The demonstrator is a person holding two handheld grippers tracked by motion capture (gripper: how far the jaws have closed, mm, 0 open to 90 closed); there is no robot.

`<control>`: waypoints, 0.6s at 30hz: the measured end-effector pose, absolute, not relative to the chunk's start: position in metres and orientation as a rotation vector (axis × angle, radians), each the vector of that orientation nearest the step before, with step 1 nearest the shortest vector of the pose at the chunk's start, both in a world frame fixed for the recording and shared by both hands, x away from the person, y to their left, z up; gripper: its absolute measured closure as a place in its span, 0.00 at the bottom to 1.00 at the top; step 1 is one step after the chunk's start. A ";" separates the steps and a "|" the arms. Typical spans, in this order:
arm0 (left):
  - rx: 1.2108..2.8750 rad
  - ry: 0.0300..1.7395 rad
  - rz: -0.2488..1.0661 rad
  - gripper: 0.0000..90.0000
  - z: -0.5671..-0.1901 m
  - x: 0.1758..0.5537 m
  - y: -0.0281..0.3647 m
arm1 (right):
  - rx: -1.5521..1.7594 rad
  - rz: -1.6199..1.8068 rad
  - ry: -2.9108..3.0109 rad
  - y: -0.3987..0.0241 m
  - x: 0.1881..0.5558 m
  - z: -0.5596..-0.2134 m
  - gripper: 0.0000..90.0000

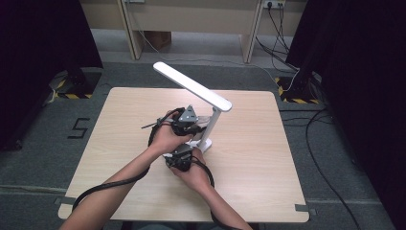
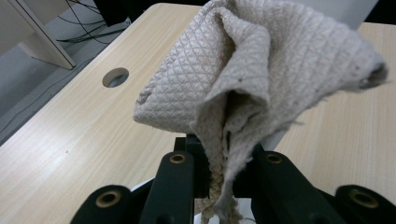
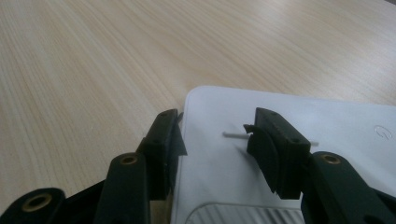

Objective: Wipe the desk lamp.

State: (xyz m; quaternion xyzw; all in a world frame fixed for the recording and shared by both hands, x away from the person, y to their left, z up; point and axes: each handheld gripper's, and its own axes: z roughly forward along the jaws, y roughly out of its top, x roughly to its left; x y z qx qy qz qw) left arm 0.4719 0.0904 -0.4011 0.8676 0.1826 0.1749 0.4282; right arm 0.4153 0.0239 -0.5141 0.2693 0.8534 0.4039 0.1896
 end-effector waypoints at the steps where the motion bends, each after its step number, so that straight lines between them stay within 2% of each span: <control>1: 2.171 0.459 0.434 0.90 -0.402 0.472 0.091 | 0.740 1.148 2.388 0.024 0.416 -0.515 0.58; 18: 2.195 0.526 0.280 0.90 -0.422 0.496 0.101 | 0.711 1.126 2.388 0.025 0.416 -0.516 0.58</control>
